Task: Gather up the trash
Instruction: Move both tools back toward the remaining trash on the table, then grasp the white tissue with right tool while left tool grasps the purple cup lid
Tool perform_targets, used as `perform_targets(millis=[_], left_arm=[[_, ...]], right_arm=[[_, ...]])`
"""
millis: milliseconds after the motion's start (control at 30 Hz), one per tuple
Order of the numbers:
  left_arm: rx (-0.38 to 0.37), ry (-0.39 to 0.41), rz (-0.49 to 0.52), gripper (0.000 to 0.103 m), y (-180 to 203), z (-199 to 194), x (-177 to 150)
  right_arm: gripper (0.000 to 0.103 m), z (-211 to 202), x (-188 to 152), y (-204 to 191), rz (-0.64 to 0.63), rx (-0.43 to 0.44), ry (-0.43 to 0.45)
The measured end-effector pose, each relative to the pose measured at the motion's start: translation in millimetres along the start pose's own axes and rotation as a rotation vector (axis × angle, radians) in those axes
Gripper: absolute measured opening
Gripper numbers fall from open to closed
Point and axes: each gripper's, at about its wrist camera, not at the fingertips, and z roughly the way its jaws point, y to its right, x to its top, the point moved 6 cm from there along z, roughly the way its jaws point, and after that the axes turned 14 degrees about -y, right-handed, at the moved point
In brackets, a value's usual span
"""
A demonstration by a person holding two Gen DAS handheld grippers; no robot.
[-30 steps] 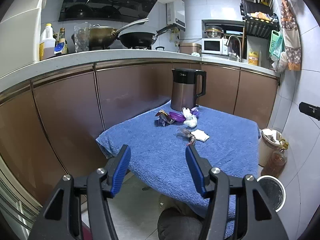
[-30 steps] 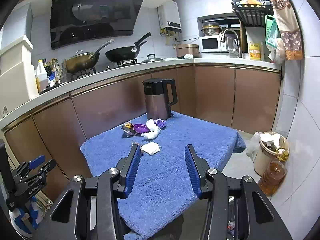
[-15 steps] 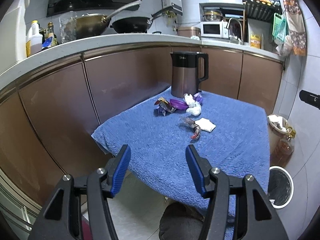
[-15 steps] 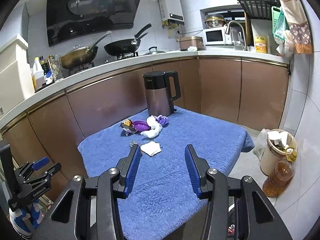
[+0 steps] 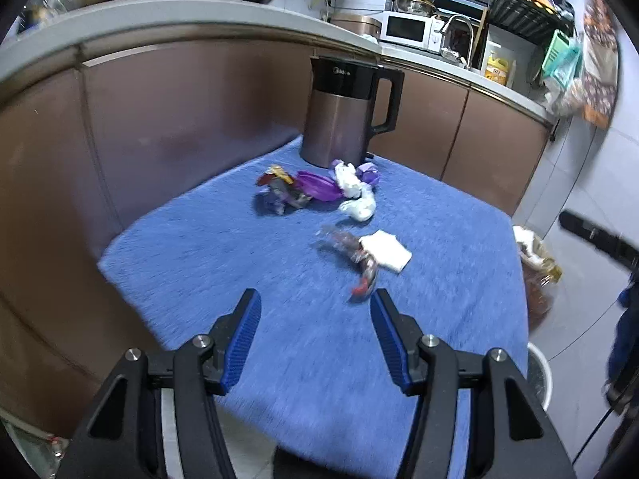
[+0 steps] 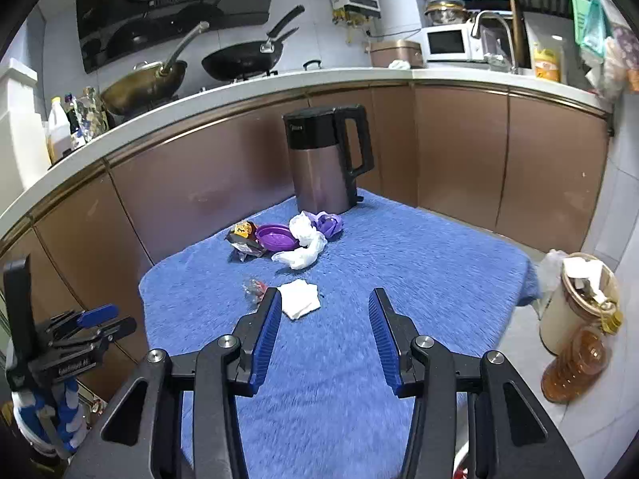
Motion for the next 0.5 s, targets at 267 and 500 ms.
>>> perform_targets(millis=[267,500], left_arm=[[-0.116,-0.043,-0.017,0.055,-3.6,80.7,84.6],[-0.216,-0.158,-0.17,0.054,-15.5,169.7,135.6]], right_arm=[[0.046,73.4,32.3,10.0,-0.023,0.034,-0.047],[0.046,130.0,53.7,20.3,-0.03,0.047,-0.084]])
